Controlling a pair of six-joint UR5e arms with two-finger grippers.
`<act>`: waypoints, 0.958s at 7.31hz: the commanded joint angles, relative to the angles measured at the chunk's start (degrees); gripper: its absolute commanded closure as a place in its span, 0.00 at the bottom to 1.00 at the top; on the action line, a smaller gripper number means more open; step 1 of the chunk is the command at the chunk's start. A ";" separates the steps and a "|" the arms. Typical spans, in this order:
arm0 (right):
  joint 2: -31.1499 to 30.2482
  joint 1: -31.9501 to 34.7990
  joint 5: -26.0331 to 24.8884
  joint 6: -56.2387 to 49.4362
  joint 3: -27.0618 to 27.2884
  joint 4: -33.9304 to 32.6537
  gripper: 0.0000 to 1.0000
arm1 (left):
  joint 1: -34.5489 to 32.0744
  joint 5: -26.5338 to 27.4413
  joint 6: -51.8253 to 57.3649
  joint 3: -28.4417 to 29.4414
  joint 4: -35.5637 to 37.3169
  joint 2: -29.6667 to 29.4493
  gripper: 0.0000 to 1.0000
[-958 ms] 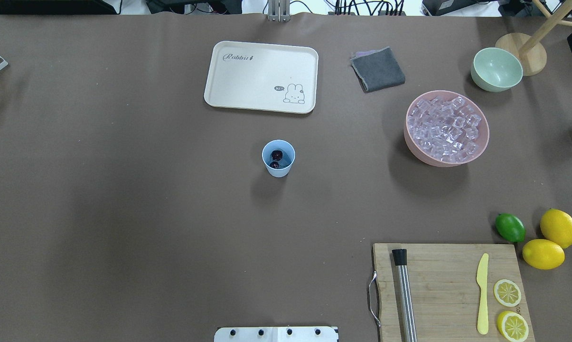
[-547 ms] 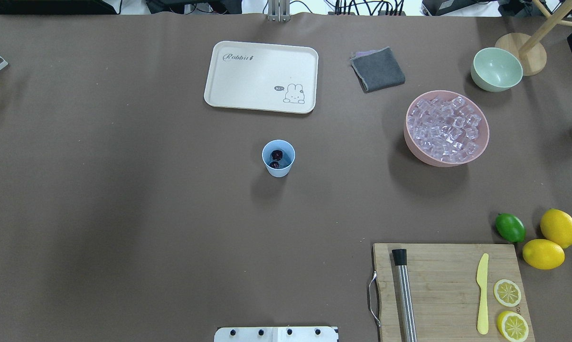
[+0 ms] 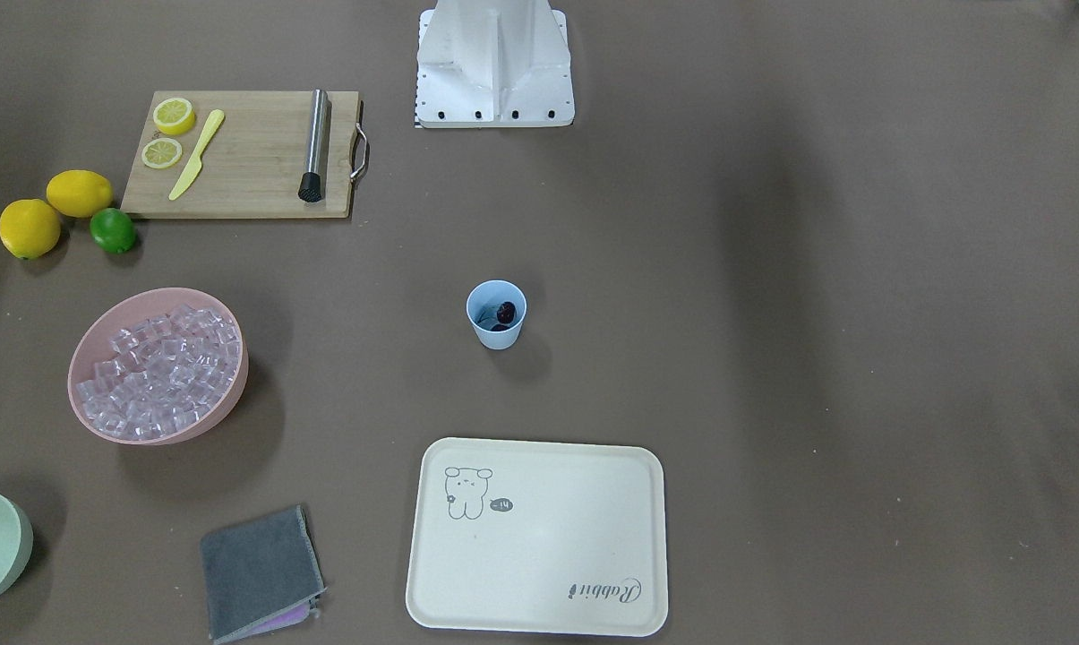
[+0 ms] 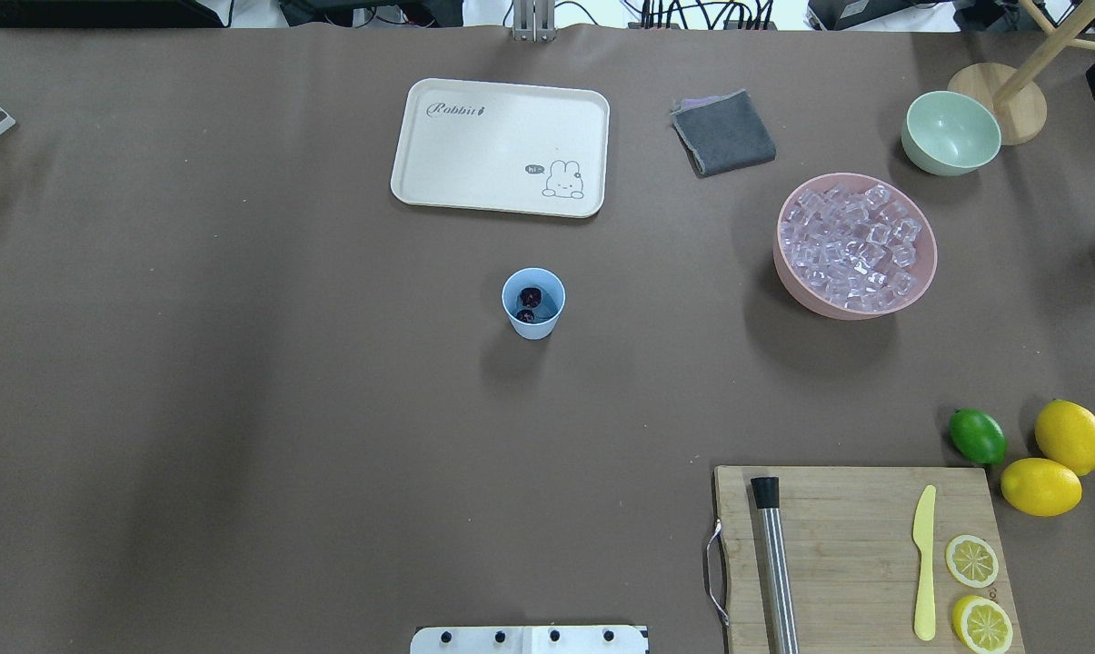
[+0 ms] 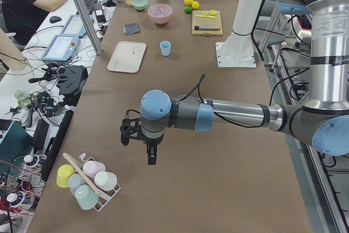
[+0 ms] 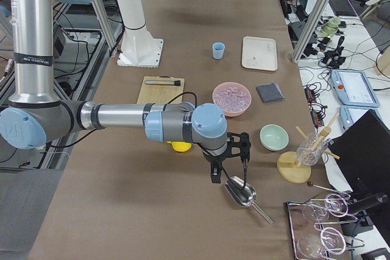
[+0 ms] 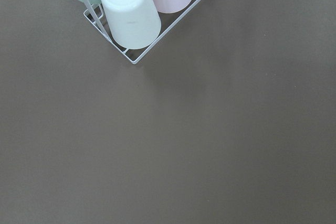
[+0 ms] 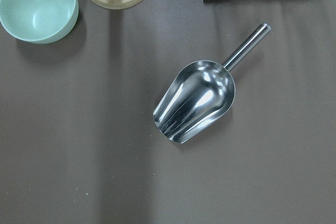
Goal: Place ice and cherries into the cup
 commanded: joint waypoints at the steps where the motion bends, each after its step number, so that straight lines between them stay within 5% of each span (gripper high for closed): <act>1: 0.15 -0.18 -0.04 0.09 -0.09 0.00 0.00 | -0.05 -0.28 0.18 0.47 -0.56 -1.22 0.02; 7: 2.44 -3.25 -0.22 6.77 -0.97 -0.26 0.00 | -0.32 0.07 9.94 0.74 -1.44 1.77 0.02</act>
